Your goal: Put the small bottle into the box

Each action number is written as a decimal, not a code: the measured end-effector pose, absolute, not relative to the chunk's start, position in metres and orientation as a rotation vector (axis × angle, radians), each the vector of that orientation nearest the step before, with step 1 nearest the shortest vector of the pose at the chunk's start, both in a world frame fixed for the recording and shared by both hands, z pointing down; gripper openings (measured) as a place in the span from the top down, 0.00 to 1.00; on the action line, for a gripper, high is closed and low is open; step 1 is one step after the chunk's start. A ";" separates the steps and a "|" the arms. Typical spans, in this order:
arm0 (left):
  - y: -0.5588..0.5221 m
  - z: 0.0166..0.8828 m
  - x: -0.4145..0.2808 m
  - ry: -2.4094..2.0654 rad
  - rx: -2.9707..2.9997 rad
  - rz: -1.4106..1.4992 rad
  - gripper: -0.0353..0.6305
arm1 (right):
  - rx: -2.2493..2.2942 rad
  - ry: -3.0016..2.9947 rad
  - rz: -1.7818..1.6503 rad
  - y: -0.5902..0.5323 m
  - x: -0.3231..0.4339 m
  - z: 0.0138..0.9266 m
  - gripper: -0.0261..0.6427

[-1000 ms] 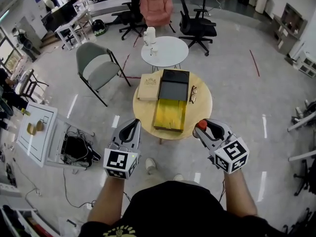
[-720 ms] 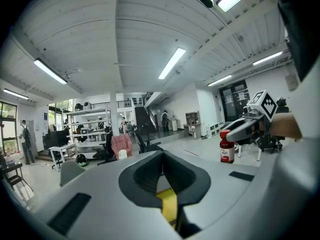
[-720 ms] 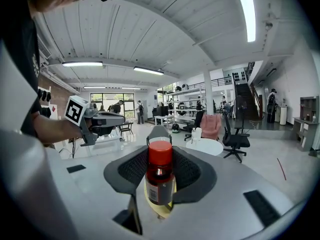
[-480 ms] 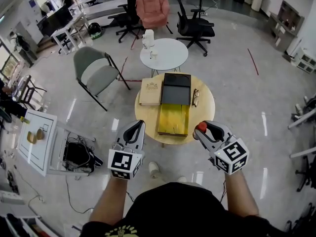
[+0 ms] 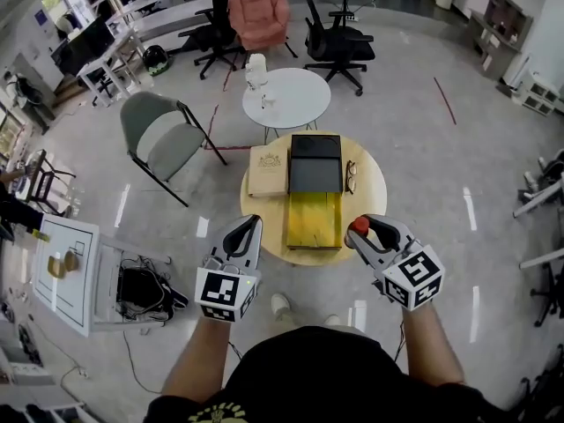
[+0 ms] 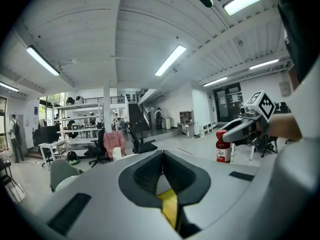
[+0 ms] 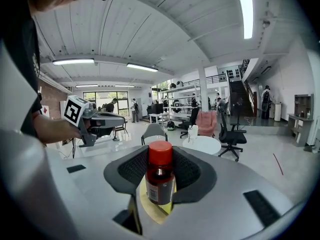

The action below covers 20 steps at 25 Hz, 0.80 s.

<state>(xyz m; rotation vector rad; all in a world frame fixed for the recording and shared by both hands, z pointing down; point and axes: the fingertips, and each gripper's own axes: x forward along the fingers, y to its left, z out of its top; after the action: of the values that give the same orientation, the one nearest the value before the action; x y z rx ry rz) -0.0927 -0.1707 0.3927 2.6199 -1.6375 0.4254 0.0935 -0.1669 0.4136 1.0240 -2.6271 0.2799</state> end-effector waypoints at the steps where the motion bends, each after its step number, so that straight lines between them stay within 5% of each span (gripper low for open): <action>1: -0.175 0.394 -0.095 -1.630 2.624 0.429 0.92 | 1.029 -2.625 0.281 -0.170 0.091 0.414 0.73; 20: -0.252 0.388 -0.131 -1.424 2.748 0.338 0.92 | 1.222 -2.528 0.279 -0.220 0.046 0.409 0.73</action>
<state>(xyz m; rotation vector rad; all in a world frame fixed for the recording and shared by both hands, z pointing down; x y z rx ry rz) -0.1311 -0.2517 0.3884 2.7484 -1.4243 0.3379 0.0456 -0.2198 0.4089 1.2220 -2.5282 0.2794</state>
